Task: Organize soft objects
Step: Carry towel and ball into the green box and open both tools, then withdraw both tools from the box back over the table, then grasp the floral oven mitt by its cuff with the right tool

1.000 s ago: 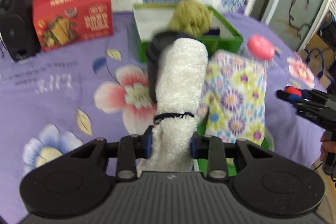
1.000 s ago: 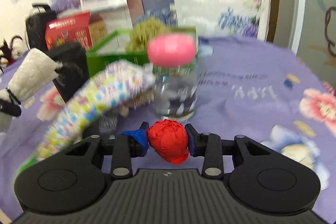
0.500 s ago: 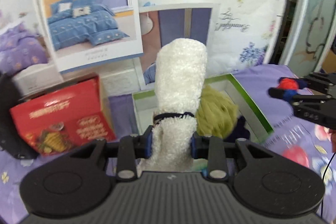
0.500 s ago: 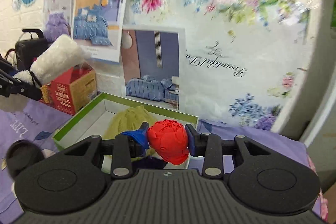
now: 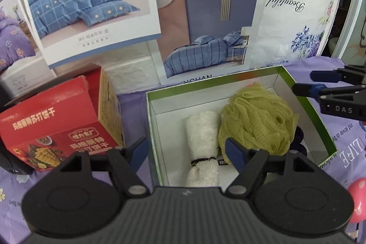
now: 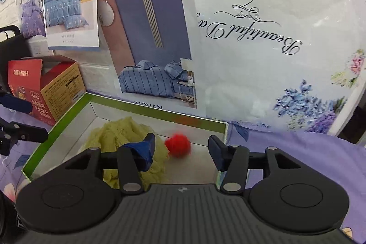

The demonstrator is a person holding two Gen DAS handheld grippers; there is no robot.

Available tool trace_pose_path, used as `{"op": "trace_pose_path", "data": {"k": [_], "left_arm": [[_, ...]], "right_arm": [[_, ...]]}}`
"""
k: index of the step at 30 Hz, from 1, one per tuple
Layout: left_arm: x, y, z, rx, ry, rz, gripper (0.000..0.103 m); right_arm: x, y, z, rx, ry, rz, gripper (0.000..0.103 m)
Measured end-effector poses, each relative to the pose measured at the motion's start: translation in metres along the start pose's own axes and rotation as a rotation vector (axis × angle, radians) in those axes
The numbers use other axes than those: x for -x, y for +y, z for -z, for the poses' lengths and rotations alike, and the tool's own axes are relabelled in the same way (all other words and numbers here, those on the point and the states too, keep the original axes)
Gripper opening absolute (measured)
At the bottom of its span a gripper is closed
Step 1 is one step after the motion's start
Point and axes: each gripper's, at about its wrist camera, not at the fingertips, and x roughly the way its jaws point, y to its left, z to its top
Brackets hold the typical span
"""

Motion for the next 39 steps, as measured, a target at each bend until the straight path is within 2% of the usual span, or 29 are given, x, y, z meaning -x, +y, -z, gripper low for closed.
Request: {"op": "trace_pose_path", "data": {"k": [5, 7, 10, 13, 17, 21, 25, 27, 31, 36, 39], "left_arm": [[0.046, -0.006, 0.024, -0.030, -0.071, -0.007, 0.081], [0.069, -0.010, 0.040, -0.046, -0.111, -0.009, 0.095], [0.105, -0.017, 0.071, -0.076, -0.164, -0.015, 0.095], [0.134, -0.024, 0.105, -0.099, -0.185, -0.009, 0.095], [0.155, -0.031, 0.156, -0.100, -0.151, 0.019, 0.095], [0.154, -0.036, 0.208, -0.077, -0.081, 0.020, 0.095], [0.149, -0.033, 0.254, -0.044, -0.014, -0.003, 0.095], [0.147, -0.029, 0.267, -0.029, 0.011, -0.011, 0.095], [0.146, -0.018, 0.280, -0.005, 0.020, -0.026, 0.095], [0.140, -0.004, 0.288, 0.026, 0.000, -0.004, 0.095], [0.137, 0.003, 0.293, 0.032, -0.007, 0.015, 0.095]], "right_arm": [[0.055, -0.003, 0.020, -0.020, -0.050, 0.017, 0.039], [0.088, -0.005, 0.036, -0.045, -0.083, 0.023, 0.040], [0.132, -0.004, 0.066, -0.095, -0.110, 0.010, 0.041], [0.166, 0.004, 0.102, -0.135, -0.120, -0.001, 0.042], [0.186, 0.032, 0.153, -0.184, -0.064, -0.017, 0.043], [0.187, 0.060, 0.193, -0.282, 0.009, -0.120, 0.044], [0.176, 0.081, 0.205, -0.395, 0.038, -0.236, 0.045], [0.169, 0.092, 0.202, -0.409, 0.039, -0.256, 0.045], [0.166, 0.116, 0.191, -0.341, 0.024, -0.183, 0.045], [0.185, 0.147, 0.191, -0.259, -0.058, 0.064, 0.046], [0.181, 0.178, 0.186, -0.144, -0.061, 0.126, 0.047]]}}
